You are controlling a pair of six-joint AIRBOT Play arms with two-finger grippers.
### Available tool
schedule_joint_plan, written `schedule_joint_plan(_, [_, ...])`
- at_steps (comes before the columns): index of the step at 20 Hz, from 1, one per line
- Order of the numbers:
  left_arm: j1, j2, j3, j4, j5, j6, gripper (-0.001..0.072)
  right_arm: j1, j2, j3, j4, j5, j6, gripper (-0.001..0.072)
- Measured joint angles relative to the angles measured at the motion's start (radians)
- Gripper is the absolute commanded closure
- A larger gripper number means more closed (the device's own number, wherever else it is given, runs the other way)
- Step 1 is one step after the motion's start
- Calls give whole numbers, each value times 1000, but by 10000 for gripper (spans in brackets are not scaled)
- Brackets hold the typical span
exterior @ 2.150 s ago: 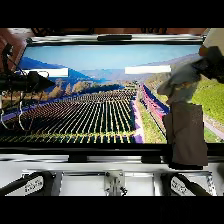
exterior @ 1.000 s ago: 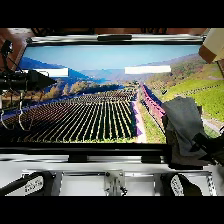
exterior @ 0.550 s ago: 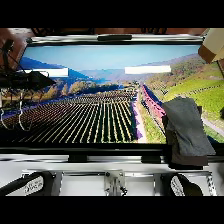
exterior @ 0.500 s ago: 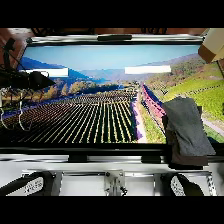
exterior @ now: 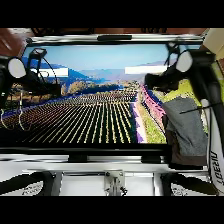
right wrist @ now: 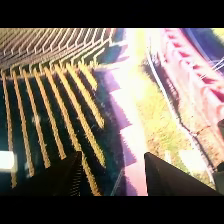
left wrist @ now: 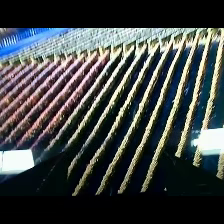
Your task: Fold the shirts.
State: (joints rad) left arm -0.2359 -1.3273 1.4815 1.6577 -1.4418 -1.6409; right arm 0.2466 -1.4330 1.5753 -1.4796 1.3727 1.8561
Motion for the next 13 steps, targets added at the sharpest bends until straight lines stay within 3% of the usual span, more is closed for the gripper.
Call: schedule_joint_plan(13, [-38,-16,-134,-61,91,-31,-13,42,-82,9,4,54,0,199])
